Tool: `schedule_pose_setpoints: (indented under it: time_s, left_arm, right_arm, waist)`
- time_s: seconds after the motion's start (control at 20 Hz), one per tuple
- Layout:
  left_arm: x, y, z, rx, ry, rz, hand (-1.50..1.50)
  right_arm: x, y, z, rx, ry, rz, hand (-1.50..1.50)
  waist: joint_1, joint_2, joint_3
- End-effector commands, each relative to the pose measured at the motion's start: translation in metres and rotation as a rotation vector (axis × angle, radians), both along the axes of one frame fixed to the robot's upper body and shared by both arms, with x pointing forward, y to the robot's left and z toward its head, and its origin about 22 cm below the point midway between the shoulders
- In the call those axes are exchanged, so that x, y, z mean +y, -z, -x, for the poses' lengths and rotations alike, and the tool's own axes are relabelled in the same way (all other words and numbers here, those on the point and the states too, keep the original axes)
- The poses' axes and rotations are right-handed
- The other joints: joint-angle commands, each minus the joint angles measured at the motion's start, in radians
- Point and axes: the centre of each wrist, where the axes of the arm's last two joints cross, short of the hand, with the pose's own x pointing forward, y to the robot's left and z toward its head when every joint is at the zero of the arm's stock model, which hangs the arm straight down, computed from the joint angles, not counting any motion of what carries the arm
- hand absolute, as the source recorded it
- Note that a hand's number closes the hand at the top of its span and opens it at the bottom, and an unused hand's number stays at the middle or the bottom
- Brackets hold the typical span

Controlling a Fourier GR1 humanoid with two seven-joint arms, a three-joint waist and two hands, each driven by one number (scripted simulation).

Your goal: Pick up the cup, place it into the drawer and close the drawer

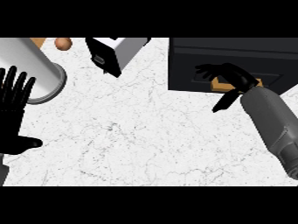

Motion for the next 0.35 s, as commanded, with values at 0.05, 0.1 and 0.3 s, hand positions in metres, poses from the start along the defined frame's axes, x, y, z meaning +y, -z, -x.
schedule_pose_setpoints:
  time_s: [0.05,0.1,0.3]
  left_arm:
    - [-0.005,0.011,0.001,0.006,0.017,-0.008,-1.5]
    - [-0.012,0.001,-0.004,-0.012,0.01,-0.014,-1.5]
    - [-0.011,0.004,-0.006,-0.005,0.001,-0.01,-1.5]
  right_arm:
    - [-0.021,-0.023,-0.011,0.018,0.164,0.052,-1.5]
    - [-0.031,-0.02,-0.008,0.021,0.155,0.065,-1.5]
    - [-0.034,-0.015,-0.005,0.005,0.155,0.04,-1.5]
  waist:
    - [0.024,0.042,0.01]
    - [0.023,0.04,0.011]
    - [0.021,0.042,0.011]
